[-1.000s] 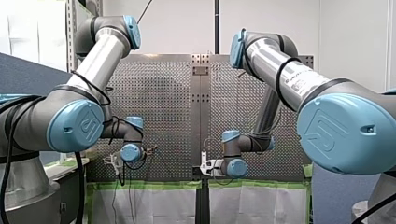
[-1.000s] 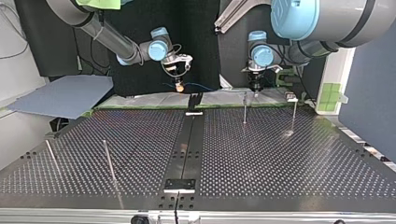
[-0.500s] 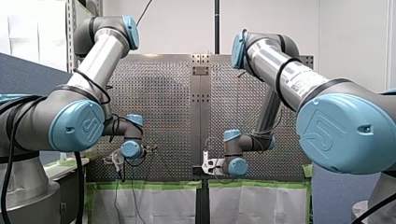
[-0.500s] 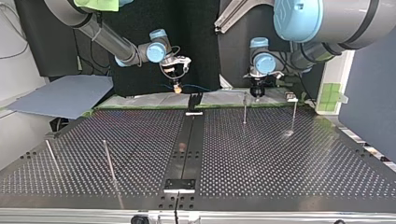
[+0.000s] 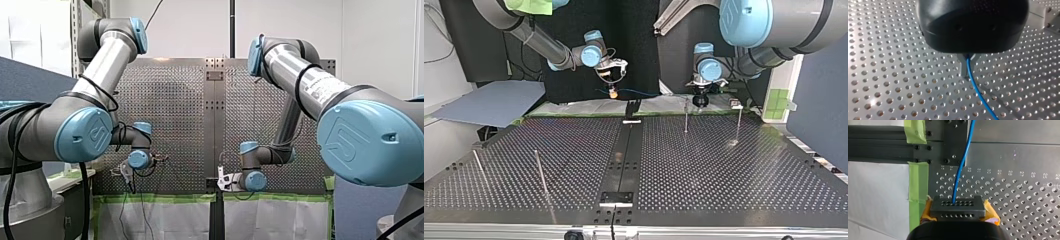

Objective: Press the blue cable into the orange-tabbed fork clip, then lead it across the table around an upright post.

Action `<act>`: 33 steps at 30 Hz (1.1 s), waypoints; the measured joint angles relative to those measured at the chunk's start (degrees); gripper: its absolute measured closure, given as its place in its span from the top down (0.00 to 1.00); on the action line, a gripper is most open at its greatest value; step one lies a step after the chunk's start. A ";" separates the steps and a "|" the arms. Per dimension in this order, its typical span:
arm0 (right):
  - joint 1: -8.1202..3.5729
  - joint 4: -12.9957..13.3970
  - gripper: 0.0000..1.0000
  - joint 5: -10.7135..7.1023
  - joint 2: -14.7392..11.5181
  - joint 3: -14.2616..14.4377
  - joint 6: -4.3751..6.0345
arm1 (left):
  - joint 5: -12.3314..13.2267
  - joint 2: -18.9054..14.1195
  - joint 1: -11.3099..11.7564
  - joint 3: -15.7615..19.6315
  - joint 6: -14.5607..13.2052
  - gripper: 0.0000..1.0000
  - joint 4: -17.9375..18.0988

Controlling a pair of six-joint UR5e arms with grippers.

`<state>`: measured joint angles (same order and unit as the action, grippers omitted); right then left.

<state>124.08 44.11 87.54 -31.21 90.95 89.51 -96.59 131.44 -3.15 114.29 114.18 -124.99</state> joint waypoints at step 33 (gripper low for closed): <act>-0.10 0.94 0.00 2.77 1.03 -2.41 1.62 | 0.31 2.58 1.05 -1.56 1.22 0.00 0.56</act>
<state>123.98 45.05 90.32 -30.18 88.54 91.12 -96.28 134.02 -2.10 112.73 115.40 -124.42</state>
